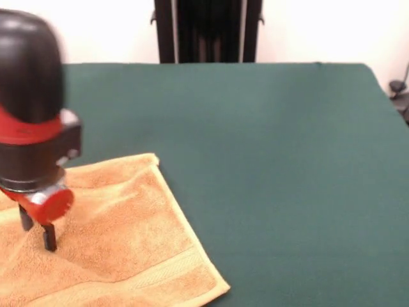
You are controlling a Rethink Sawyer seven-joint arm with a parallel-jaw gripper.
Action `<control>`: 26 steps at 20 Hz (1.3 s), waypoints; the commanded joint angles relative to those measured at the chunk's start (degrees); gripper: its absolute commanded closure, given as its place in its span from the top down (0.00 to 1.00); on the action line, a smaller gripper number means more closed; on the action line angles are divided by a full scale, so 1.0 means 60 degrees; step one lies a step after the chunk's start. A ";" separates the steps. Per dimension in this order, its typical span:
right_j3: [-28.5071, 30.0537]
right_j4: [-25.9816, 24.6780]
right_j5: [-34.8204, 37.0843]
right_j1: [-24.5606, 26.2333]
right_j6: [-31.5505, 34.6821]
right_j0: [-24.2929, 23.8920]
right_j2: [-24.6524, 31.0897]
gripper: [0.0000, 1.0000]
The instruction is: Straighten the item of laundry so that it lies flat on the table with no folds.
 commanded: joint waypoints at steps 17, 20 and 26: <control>0.3847 0.1710 0.3779 0.0854 -0.2356 -0.1647 0.3195 1.00; 0.4096 0.1750 0.3673 0.0797 -0.2446 -0.1811 0.3344 1.00; 0.4589 0.1839 0.3292 0.1022 -0.2922 -0.2388 0.4054 1.00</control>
